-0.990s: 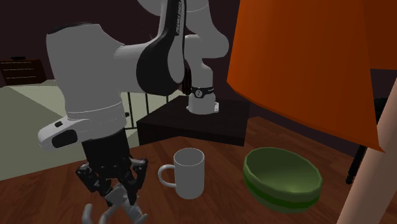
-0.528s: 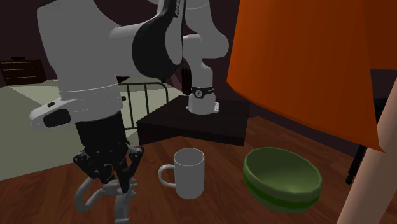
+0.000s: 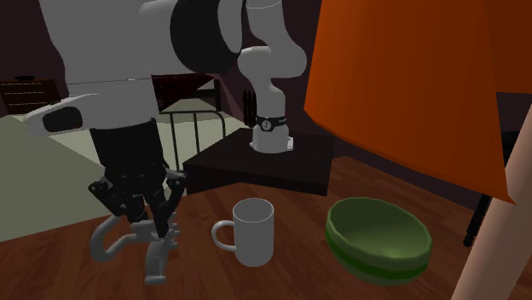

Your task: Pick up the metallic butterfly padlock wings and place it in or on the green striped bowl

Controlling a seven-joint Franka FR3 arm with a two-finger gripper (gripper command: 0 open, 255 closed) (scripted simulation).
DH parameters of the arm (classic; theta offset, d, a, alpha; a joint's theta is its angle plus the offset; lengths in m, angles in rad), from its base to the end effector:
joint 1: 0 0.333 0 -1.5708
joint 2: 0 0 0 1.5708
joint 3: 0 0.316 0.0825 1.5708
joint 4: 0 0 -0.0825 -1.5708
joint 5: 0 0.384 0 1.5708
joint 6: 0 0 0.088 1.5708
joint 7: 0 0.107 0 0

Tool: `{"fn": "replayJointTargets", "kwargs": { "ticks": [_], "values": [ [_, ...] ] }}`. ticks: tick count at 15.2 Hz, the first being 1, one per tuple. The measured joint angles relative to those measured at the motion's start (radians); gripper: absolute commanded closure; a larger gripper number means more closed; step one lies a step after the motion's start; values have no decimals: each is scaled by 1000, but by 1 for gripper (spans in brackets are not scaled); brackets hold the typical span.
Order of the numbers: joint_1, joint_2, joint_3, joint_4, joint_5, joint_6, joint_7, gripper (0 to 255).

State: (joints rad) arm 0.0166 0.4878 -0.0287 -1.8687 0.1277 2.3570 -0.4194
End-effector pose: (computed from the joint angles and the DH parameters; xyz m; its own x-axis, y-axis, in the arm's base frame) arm 0.6389 -0.0050 0.2534 0.9491 0.3137 0.0292 0.3150 -0.9464 -0.0709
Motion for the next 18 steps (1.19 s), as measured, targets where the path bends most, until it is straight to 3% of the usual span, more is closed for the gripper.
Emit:
{"fn": "replayJointTargets", "kwargs": {
  "ticks": [15,18],
  "values": [
    [5,-118,-7,35,-16,-153,21,255],
    [35,-150,4,-7,-22,-139,63,255]
  ]
}}
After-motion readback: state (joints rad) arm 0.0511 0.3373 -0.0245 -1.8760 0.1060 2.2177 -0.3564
